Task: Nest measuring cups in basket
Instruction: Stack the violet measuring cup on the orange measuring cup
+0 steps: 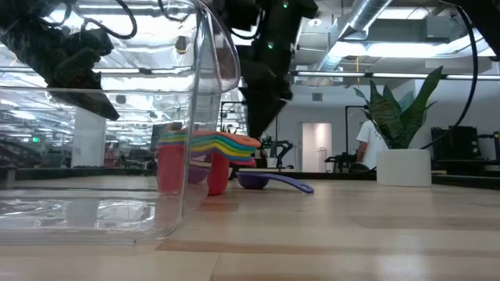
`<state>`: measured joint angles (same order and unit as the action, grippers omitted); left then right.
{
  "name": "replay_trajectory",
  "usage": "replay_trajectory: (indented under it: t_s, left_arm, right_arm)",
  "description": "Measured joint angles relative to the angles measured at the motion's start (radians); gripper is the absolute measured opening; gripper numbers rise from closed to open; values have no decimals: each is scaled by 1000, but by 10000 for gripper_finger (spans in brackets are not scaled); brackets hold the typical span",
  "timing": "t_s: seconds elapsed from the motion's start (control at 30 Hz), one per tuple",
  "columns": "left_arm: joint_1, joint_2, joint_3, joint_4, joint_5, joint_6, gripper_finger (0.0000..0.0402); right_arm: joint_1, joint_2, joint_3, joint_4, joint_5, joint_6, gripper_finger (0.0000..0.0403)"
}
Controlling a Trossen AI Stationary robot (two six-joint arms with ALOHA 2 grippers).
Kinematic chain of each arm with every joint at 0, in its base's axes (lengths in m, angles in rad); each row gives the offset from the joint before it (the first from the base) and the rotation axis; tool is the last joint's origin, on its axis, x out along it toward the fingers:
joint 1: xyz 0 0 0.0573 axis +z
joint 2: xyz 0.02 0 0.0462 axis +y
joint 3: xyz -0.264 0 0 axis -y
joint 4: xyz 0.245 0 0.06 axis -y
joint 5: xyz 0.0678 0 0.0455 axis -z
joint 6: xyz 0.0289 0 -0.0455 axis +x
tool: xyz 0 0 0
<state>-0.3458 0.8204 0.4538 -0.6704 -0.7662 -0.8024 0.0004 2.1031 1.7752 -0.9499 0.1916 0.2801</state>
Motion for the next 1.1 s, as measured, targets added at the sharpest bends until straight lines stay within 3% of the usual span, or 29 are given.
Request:
replay_trajectory:
  t_s: [0.5,1.1]
  left_arm:
    - [0,0,0,-12,0,1,0]
    - [0,0,0,-13,-6,-3,0]
  right_arm:
    - [-89,12,-132,132,17,-102,134]
    - [-66,12,-195,263,-36,-98,133]
